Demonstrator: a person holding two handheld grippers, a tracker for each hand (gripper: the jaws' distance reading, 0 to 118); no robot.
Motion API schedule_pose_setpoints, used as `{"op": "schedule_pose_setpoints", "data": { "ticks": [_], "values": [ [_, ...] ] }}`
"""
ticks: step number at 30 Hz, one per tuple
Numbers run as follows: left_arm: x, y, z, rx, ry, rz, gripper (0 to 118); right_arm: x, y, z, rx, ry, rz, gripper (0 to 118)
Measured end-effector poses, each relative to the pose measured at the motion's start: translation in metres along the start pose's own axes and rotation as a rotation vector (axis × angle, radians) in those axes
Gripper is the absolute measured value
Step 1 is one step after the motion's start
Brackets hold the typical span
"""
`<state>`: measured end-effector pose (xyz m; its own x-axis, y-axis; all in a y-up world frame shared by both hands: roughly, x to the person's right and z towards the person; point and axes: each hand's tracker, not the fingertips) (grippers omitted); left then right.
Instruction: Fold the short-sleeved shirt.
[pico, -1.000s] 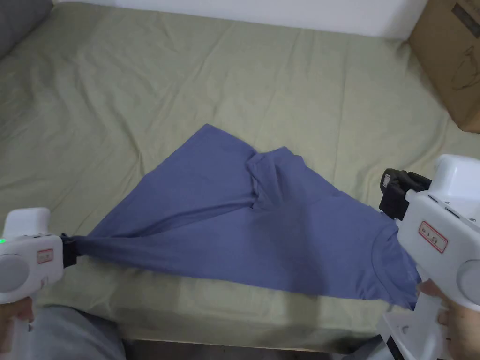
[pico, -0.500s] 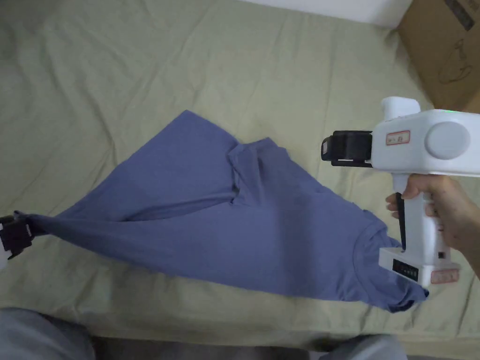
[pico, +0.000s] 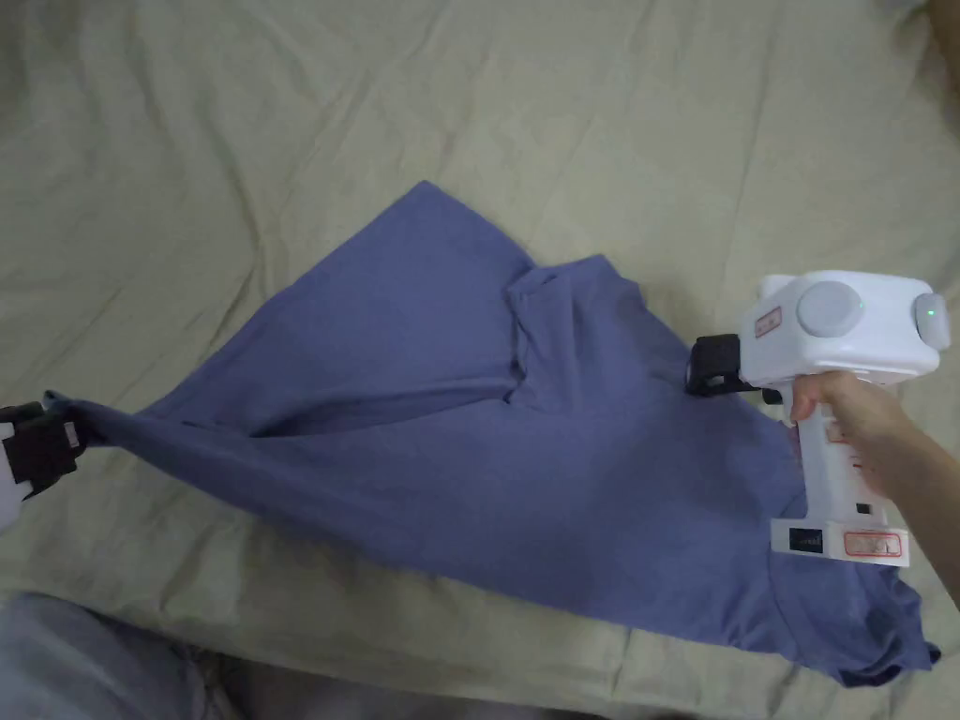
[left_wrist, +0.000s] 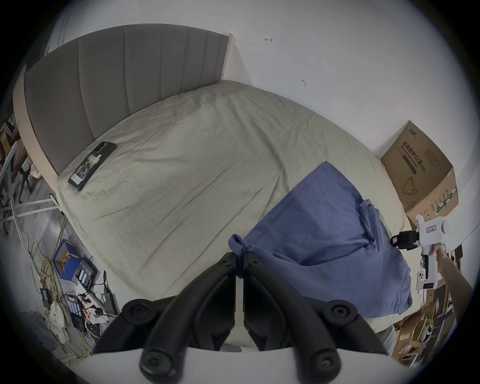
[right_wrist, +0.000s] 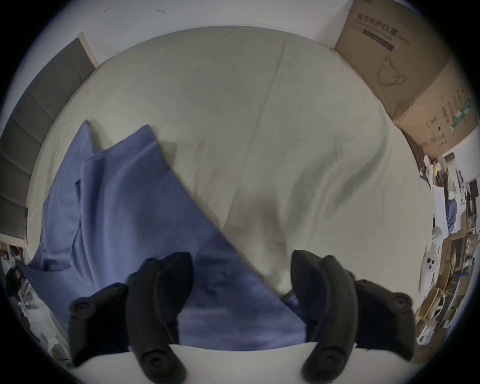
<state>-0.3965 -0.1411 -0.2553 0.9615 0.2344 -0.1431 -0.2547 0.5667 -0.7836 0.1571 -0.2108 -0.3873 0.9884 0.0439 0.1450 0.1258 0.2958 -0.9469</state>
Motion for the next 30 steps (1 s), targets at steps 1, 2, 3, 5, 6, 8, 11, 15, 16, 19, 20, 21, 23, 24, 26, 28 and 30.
{"op": "schedule_pose_setpoints", "data": {
  "ticks": [1,2,3,5,6,8,11,15,16,19,20,21,23,24,26,28,30],
  "values": [
    [-0.001,0.001,-0.003,-0.005,0.0,0.004,3,0.002,0.0,-0.003,-0.015,0.017,-0.011,39],
    [-0.001,0.001,-0.004,-0.008,0.002,0.008,3,0.003,0.0,-0.006,-0.034,0.044,-0.02,26],
    [0.0,0.002,-0.006,-0.012,0.003,0.012,3,0.003,-0.001,-0.006,-0.035,0.073,-0.036,24],
    [0.0,0.002,-0.008,-0.019,0.007,0.015,3,0.004,-0.002,-0.003,-0.023,0.084,-0.041,20],
    [0.001,0.002,-0.009,-0.02,0.008,0.014,3,0.004,-0.001,0.003,-0.019,0.084,-0.036,11],
    [0.001,0.004,-0.009,-0.018,0.008,0.016,3,0.004,-0.001,0.017,-0.002,0.094,-0.018,3],
    [0.003,0.007,-0.005,-0.008,-0.004,0.02,3,0.01,0.0,0.056,0.082,0.128,-0.011,3],
    [0.008,0.015,0.007,0.026,-0.035,0.007,3,0.019,-0.009,0.127,0.199,0.165,0.031,3],
    [0.01,0.018,0.011,0.044,-0.047,0.007,3,0.021,-0.014,0.149,0.235,0.151,0.051,3],
    [0.013,0.027,0.025,0.095,-0.08,0.009,3,0.033,-0.029,0.213,0.334,0.154,0.072,3],
    [0.015,0.03,0.029,0.111,-0.089,0.012,3,0.037,-0.033,0.231,0.366,0.151,0.06,3],
    [0.016,0.034,0.036,0.133,-0.11,0.015,3,0.043,-0.039,0.254,0.395,0.158,0.042,3],
    [0.018,0.044,0.049,0.187,-0.14,0.028,3,0.053,-0.051,0.294,0.455,0.195,0.031,3],
    [0.02,0.052,0.057,0.215,-0.16,0.034,3,0.06,-0.057,0.317,0.496,0.195,0.02,3],
    [0.027,0.067,0.076,0.281,-0.209,0.057,3,0.067,-0.069,0.358,0.581,0.191,0.015,3],
    [0.034,0.092,0.098,0.353,-0.26,0.069,3,0.073,-0.08,0.399,0.667,0.192,-0.011,3],
    [0.042,0.116,0.118,0.434,-0.299,0.046,3,0.078,-0.087,0.433,0.743,0.182,-0.029,3]
  ]
}}
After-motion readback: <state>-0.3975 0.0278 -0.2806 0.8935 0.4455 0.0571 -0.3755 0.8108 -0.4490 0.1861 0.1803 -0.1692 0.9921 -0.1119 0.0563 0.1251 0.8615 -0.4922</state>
